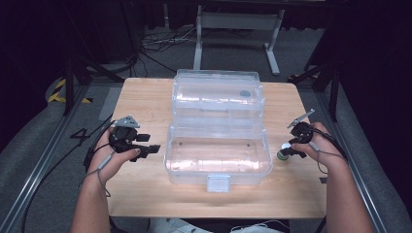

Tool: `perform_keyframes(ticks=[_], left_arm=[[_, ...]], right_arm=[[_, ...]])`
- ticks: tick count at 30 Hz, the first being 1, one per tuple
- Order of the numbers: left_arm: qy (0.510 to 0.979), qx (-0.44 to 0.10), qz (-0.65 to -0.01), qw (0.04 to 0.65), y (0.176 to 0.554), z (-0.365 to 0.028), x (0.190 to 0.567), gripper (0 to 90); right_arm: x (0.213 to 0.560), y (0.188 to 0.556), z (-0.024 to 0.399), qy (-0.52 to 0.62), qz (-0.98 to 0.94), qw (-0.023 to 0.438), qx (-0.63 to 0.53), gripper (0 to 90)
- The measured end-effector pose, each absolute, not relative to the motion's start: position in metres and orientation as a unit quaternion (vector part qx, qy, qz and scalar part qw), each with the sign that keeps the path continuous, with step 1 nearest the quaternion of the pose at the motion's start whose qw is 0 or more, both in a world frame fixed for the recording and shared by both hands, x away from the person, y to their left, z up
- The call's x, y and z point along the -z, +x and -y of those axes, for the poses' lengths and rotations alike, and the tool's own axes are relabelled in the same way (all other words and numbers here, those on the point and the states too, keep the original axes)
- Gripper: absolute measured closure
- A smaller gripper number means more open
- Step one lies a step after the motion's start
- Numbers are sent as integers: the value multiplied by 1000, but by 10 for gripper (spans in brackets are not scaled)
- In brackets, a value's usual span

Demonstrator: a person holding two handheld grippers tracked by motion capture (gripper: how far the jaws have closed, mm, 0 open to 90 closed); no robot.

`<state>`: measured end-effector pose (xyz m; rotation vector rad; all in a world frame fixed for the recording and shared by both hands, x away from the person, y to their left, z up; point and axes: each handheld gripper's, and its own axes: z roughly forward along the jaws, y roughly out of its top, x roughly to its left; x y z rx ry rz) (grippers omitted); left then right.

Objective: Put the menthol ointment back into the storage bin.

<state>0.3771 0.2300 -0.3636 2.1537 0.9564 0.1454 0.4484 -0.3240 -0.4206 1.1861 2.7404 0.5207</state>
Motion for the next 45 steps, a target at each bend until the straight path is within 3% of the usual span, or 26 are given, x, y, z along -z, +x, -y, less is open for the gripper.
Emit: perform_keyframes(ticks=[10,13,26,45], left_arm=[[843,-55,-377,380,377,-230,364,388],[843,-56,-377,380,377,-230,364,388],[841,-56,-380,381,377,-231,365,387],[838,-58,-387,381,377,-235,366,383]], right_arm=[[426,450,322,388,-907,49,-160,432],[425,450,322,383,-908,45,-162,500],[414,447,322,381,-906,36,-181,504],[373,424,317,351,-915,64,-188,505]])
